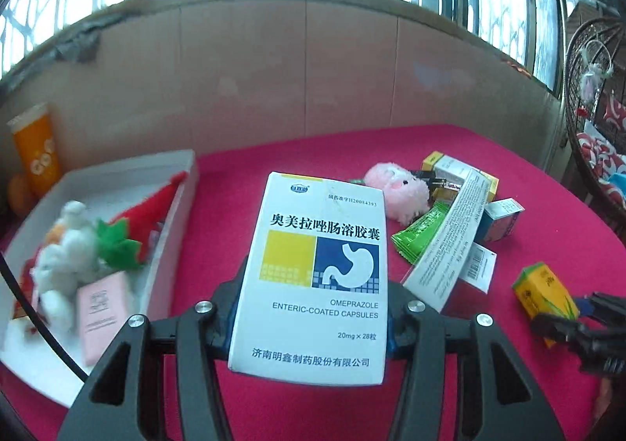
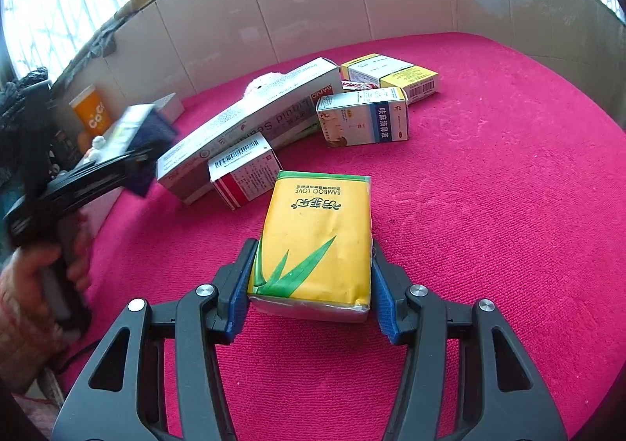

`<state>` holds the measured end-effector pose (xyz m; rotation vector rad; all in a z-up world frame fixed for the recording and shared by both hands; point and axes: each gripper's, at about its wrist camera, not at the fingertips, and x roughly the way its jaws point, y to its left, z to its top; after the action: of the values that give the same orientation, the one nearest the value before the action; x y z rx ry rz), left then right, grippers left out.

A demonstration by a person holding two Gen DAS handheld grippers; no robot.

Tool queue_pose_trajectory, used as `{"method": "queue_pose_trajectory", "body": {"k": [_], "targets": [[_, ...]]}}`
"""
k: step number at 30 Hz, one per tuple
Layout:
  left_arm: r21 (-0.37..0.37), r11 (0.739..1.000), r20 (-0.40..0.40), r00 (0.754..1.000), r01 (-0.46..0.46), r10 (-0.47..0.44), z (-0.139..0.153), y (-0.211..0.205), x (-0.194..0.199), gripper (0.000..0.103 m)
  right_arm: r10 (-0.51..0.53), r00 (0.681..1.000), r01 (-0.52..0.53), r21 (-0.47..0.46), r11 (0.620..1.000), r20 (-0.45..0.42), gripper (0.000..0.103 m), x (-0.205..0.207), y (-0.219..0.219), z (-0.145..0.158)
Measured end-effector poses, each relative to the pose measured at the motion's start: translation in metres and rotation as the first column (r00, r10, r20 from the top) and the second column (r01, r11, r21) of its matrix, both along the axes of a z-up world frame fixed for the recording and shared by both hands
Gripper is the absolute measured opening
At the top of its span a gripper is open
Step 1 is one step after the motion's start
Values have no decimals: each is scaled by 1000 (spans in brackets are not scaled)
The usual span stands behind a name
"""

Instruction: Organize objects

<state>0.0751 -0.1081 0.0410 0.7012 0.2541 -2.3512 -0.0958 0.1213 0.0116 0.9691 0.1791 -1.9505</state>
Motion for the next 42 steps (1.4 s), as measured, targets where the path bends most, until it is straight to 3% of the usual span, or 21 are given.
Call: {"method": "queue_pose_trajectory", "body": {"k": [2,4,7,10,12,23,28,30,31,35,37,39,42], "targets": [[-54,998,-10,1000,-17,17,2,7,14,52,-10,998,13,-38,999,68,52,-6,-2,5],[-57,997,-41,998,-44,42,4,9,21,53,-55,997,58,-70,996,47,51,-9,-5,18],[-61,995,-81,994,-80,75,7,9,32,53,-167,975,141,-172,975,-149,51,0,-7,45],[-62,993,-115,989,-105,97,8,6,38,53,-275,893,198,-239,951,-357,51,12,-17,58],[-74,990,-127,986,-120,110,10,6,43,53,-295,867,209,-244,947,-401,51,15,-25,59],[-111,971,-148,970,-211,194,10,-8,76,53,-296,850,214,-227,950,-436,51,20,-34,56],[-140,963,-152,966,-229,207,12,-3,84,53,-278,852,194,-226,955,-443,51,28,-35,55],[-139,964,-148,967,-228,207,12,-4,84,53,-265,859,183,-222,958,-437,41,29,-37,55],[-138,964,-145,968,-226,206,12,-5,83,53,-271,863,189,-224,956,-427,41,28,-36,55],[-144,966,-139,971,-215,196,11,-3,81,53,-301,911,260,-174,950,-281,41,4,-21,46],[-147,966,-138,972,-212,192,11,-2,80,53,-319,922,300,-114,947,-219,48,-10,-11,38],[-148,966,-140,972,-210,190,11,-1,80,53,-325,932,318,-67,946,-163,61,-19,2,29],[-143,967,-142,972,-209,189,11,-2,80,53,-293,953,289,-59,956,-79,63,-21,17,22]]}}
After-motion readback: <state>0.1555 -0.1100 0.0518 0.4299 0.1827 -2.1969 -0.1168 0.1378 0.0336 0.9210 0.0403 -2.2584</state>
